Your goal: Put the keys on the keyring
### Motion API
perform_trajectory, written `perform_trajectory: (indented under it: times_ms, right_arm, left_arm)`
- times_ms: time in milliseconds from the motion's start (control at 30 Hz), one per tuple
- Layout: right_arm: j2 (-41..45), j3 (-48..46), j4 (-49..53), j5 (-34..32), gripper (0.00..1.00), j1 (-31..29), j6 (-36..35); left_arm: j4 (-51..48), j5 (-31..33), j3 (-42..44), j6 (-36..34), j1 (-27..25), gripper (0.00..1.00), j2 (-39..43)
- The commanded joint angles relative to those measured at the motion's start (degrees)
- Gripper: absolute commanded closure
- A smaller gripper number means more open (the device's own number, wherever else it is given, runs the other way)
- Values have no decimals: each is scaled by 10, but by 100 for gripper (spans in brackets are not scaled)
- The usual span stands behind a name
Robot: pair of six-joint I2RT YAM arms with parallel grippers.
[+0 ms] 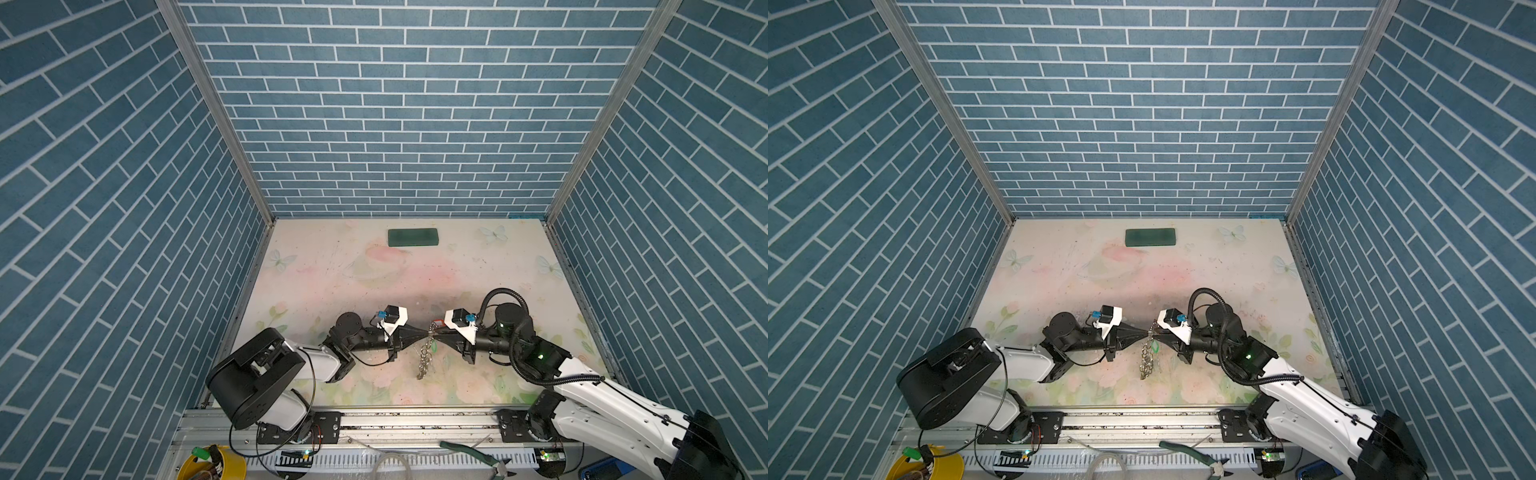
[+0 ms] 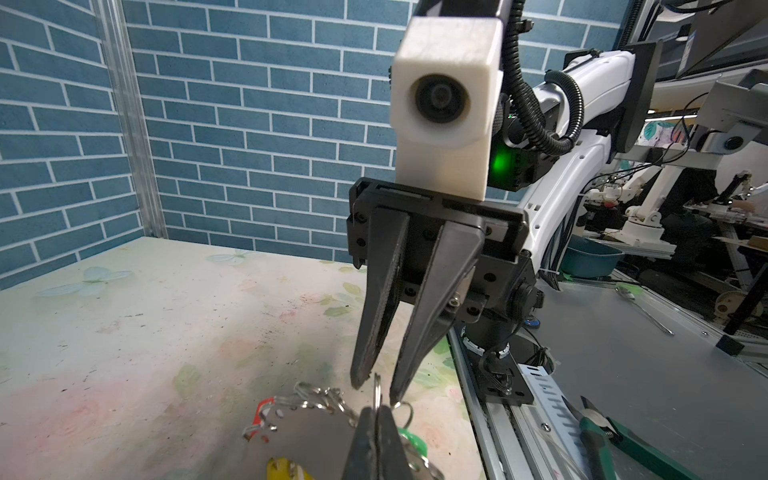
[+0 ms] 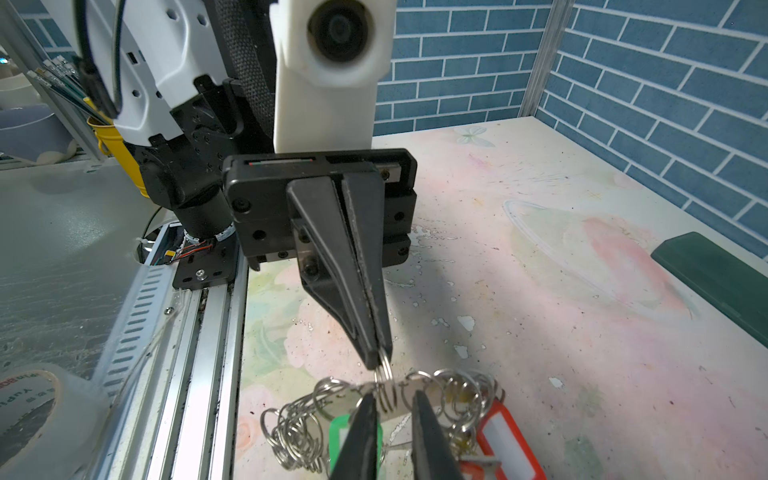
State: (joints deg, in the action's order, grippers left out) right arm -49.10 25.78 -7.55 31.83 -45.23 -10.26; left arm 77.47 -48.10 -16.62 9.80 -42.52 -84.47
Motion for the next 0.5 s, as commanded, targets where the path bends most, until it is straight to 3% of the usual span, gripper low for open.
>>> perform_trajectory:
  times_ms: [0,267,400,467]
  right_arm:
    - [-6,6,-11,25,84,2,10]
    - [-23,15,-8,49,94,2,10]
    - [-24,46,49,35,100,2,-1]
    - [-30,77,101,26,100,2,-5]
  left_arm:
    - [30,-16,-10,-3,-1,100,12]
    - [30,-20,-12,-3,-3,100,8]
    - [30,-16,-10,-12,-3,100,2]
    - [11,-7,-6,-27,-1,91,7]
